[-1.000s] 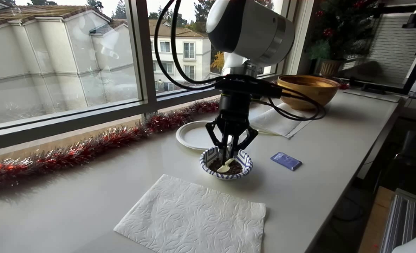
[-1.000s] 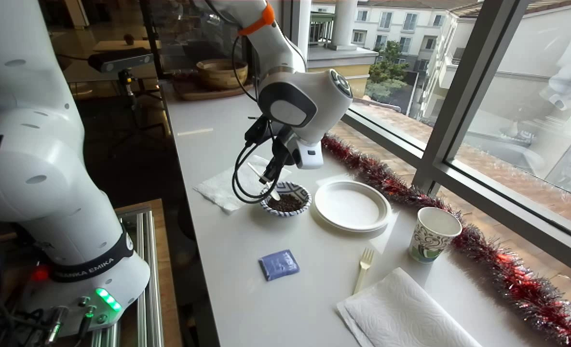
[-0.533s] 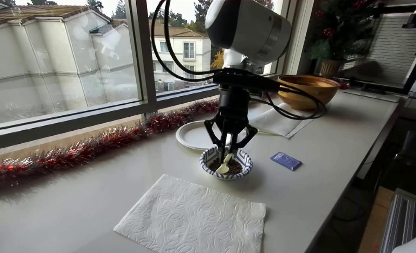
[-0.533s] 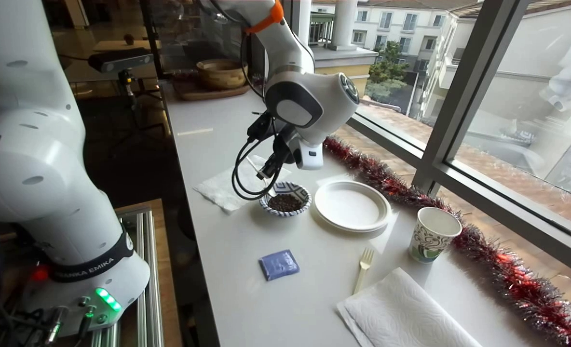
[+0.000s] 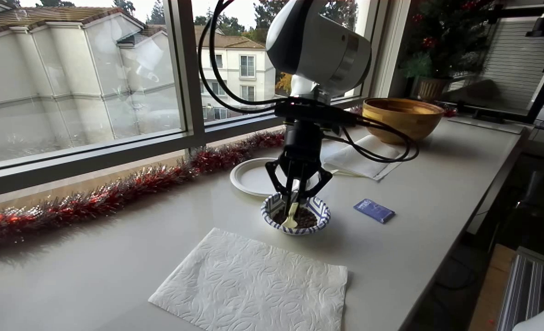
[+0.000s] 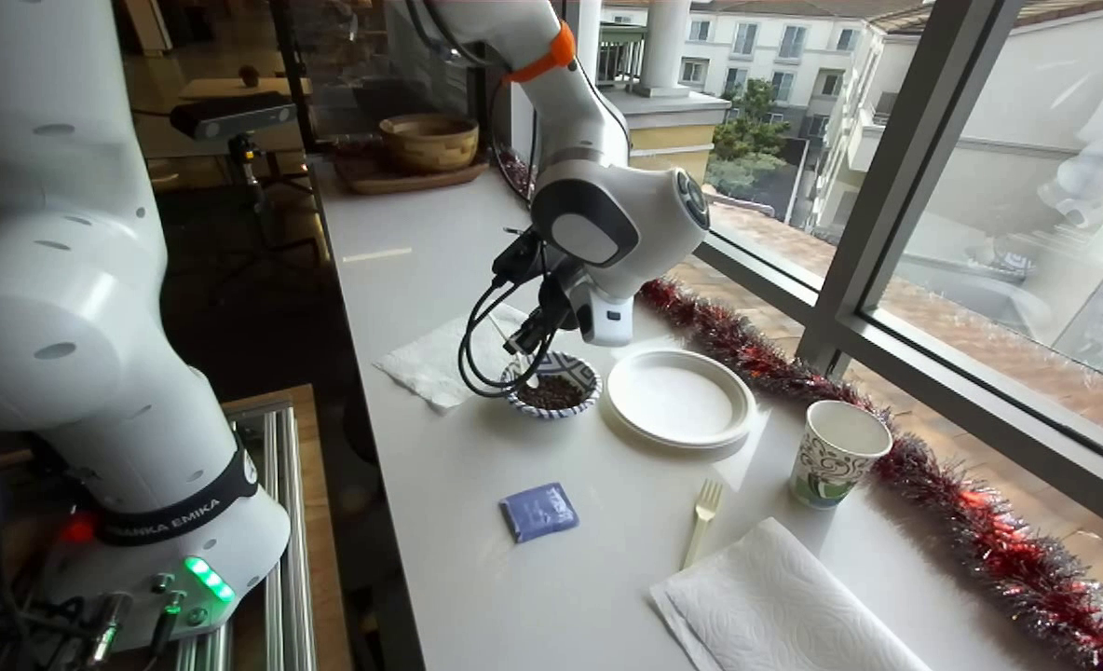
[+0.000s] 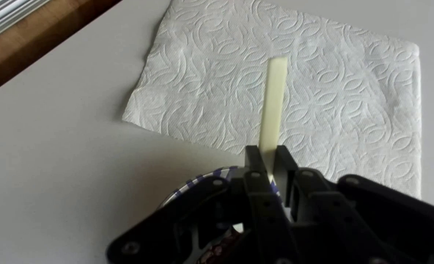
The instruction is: Use the white spoon to place some contents from the bowl into the coffee cup.
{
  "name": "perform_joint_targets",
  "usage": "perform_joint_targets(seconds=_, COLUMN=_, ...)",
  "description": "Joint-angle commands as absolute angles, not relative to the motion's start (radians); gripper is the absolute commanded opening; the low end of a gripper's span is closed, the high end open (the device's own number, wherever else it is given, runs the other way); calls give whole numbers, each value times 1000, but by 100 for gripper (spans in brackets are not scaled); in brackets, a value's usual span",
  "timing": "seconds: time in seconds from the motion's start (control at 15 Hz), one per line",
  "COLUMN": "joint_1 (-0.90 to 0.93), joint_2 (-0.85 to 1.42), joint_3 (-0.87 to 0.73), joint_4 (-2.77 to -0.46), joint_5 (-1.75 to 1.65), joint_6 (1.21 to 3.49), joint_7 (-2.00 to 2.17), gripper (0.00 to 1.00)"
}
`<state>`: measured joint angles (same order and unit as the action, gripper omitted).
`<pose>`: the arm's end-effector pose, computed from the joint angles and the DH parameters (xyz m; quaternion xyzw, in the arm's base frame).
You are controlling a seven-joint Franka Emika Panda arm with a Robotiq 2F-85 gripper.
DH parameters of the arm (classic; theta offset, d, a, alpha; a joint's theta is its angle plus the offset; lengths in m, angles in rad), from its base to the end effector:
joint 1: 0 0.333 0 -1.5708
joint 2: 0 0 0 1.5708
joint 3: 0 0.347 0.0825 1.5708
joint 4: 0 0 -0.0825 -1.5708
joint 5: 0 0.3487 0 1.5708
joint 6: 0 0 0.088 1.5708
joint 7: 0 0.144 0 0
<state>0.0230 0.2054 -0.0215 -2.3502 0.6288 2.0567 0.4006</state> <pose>0.4351 0.0512 0.2513 -0.8626 0.3864 0.2750 0.1759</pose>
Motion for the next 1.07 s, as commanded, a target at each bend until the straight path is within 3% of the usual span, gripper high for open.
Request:
perform_joint_targets(seconds=0.0, joint_1=2, joint_2=253, joint_3=-16, joint_4=-2299, joint_5=665, joint_6=2009, joint_7=373, gripper=3)
perform_joint_targets(seconds=1.0, joint_1=28, joint_2=253, joint_3=3, joint_4=-2335, joint_5=644, joint_6=2257, joint_7=346, gripper=3)
